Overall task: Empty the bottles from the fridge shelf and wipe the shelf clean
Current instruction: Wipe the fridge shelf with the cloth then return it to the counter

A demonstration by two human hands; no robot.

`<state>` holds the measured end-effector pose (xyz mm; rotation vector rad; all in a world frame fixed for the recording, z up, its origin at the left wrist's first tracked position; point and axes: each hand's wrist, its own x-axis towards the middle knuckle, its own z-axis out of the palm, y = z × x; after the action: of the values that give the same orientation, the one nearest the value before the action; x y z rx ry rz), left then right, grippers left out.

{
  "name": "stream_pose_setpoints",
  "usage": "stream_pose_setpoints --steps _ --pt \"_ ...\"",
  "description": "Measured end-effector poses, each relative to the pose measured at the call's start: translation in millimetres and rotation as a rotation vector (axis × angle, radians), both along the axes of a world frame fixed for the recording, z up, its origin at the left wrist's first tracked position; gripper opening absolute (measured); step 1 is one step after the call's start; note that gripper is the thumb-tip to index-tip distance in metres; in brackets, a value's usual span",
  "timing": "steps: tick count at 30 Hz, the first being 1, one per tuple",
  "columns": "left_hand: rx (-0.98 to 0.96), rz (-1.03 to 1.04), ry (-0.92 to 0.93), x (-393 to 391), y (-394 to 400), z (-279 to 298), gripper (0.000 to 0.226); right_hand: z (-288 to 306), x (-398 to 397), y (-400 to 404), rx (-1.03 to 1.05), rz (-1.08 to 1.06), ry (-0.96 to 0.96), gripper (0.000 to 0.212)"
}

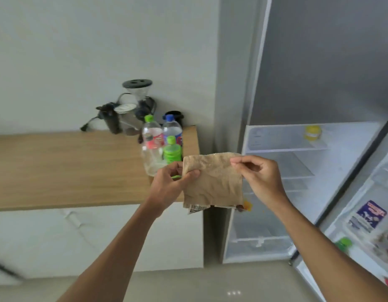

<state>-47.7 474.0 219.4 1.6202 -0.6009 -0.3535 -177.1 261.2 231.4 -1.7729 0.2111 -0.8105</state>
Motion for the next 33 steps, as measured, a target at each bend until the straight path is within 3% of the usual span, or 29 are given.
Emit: stream_pose_setpoints --steps 10,14,25,33 --pt "0.045 0.027 0.237 94.0 206.4 -8.7 0.034 -26.0 135.0 162.4 0.071 0.227 0.111 0.012" --pt "0.060 0.172 0.254 146.3 247.1 -30.1 0.030 -61.1 199.7 202.6 0.115 0.252 0.191 0.014" --pt "0.207 0.247 0.407 303.3 258.0 -102.5 0.019 -137.3 350.8 229.6 0.008 0.207 0.485 0.029" --pt "0.409 0.323 0.326 366.2 236.1 -155.3 0.026 -180.5 408.6 226.0 -0.192 0.178 0.646 0.035"
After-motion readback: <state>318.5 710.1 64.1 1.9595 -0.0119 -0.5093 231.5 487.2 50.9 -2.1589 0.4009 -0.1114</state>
